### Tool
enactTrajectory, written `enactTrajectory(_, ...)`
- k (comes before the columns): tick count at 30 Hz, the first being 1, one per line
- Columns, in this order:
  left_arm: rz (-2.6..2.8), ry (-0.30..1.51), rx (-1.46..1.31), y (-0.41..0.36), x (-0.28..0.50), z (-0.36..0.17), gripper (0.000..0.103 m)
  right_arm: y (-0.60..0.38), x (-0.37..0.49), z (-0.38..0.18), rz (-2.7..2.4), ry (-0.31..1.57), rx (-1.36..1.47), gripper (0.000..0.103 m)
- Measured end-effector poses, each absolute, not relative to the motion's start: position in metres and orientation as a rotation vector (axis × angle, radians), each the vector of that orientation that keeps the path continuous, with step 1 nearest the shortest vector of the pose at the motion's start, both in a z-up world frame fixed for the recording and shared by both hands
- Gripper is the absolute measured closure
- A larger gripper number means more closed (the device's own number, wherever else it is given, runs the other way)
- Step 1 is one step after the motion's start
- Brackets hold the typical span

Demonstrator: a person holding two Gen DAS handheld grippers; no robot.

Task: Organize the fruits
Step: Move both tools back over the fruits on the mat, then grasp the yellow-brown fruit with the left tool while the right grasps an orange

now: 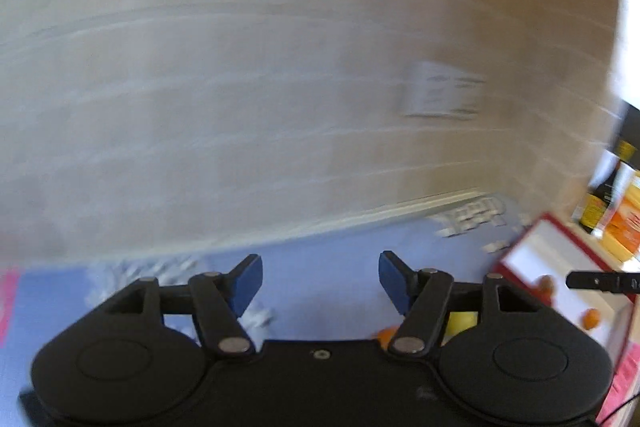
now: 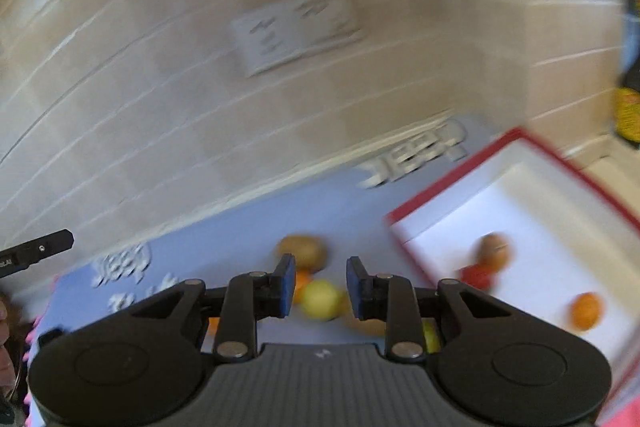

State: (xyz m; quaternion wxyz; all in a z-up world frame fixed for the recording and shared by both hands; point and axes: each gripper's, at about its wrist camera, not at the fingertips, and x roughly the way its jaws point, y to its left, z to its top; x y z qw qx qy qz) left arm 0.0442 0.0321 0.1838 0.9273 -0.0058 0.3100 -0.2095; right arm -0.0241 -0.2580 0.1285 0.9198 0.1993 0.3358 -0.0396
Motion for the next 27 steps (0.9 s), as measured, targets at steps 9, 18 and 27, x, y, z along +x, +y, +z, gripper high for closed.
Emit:
enactTrajectory(9,-0.188,0.849,-0.072,0.098,0.059,0.094,0.026,-0.173,0.033,0.078,0.066,0.808,0.360,0.058)
enactTrajectory(18,-0.156,0.959,-0.028,0.097,0.083,0.038,0.027,-0.135,0.083,0.034,0.071,0.902,0.231,0.046)
enactTrajectory(27,-0.171,0.954,-0.018,0.094,0.087,0.028,0.043,-0.119,0.112,0.006,0.087,0.961,0.187,0.045)
